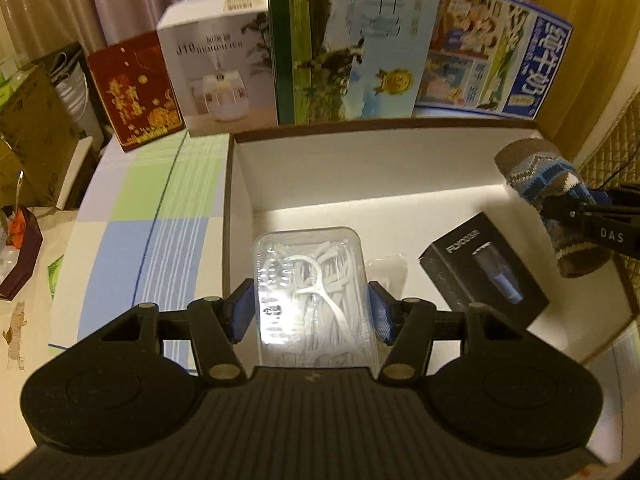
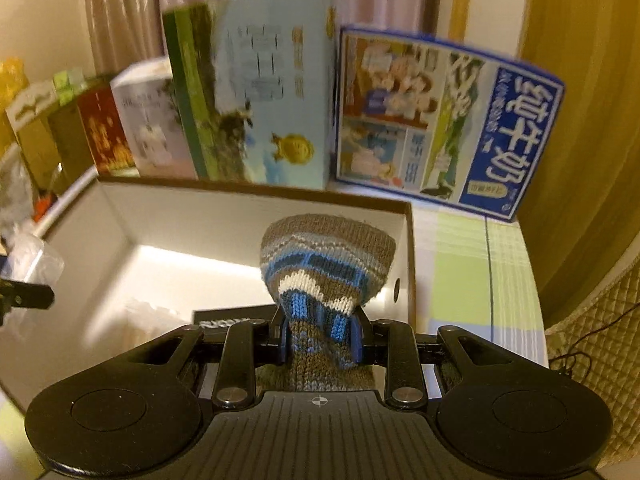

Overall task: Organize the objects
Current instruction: 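Lower the pouch into the brown box with the right tool while the left tool drops the floss case in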

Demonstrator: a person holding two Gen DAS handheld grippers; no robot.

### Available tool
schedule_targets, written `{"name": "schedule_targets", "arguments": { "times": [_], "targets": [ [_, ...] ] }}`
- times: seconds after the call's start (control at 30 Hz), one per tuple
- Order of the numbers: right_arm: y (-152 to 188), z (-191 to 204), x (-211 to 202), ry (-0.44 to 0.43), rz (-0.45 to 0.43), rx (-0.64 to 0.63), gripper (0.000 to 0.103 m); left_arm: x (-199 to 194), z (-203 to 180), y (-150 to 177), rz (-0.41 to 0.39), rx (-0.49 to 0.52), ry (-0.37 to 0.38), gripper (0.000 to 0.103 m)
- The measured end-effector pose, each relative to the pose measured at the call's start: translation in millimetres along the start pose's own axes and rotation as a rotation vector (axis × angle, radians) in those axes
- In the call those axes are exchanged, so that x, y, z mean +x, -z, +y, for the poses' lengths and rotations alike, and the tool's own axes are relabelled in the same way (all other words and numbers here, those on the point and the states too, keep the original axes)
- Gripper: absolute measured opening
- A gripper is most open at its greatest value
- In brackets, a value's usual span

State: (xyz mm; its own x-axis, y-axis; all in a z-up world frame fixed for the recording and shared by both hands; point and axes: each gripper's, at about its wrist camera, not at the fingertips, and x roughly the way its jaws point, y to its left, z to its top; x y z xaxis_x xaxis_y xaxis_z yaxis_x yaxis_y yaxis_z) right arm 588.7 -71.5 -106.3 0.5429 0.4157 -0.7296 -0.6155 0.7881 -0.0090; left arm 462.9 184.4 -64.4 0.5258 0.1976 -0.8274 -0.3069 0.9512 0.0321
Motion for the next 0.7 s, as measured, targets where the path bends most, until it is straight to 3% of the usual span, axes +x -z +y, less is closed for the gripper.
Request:
{"name": "schedule_targets", "arguments": {
  "times": [0.2,0.37,0.7],
  "targets": [
    [-3.8,1.5,32.8,0.028,0.043,-0.049,0.027,22.7,-1.5,-8.9,0.028,0.031,-0.011,0.055],
    [-6.1,6.5,39.3,0.053,0.024,-0.109,0.057,37.2,-3.8,-15.9,0.046,0.055,-0.019,0.055],
    [-7.4,-2.9,24.5,0.016,0.007,-0.055,0.058,57.2,-17.3,-20.2,0.070,0.148,-0.060,0.055]
  ]
}}
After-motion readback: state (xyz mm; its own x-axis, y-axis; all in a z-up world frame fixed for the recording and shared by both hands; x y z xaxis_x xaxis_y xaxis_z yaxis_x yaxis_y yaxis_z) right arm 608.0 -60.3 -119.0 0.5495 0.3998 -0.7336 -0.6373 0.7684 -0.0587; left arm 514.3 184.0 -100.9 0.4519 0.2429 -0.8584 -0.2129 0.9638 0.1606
